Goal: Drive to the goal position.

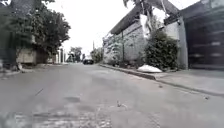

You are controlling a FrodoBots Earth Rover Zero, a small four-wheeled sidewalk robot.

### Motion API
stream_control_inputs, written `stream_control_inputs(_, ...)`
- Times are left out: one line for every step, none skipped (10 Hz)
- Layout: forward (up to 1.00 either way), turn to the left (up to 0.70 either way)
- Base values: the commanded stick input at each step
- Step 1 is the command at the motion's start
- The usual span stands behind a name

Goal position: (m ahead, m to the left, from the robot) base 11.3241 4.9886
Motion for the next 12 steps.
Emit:
stream_control_inputs(1.0,-0.4)
stream_control_inputs(1.0,-0.4)
stream_control_inputs(1.0,-0.4)
stream_control_inputs(1.0,-0.4)
stream_control_inputs(1.0,0.0)
stream_control_inputs(1.0,0.0)
stream_control_inputs(1.0,0.02)
stream_control_inputs(1.0,0.03)
stream_control_inputs(1.0,0.02)
stream_control_inputs(1.0,0.0)
stream_control_inputs(1.0,0.4)
stream_control_inputs(1.0,0.4)
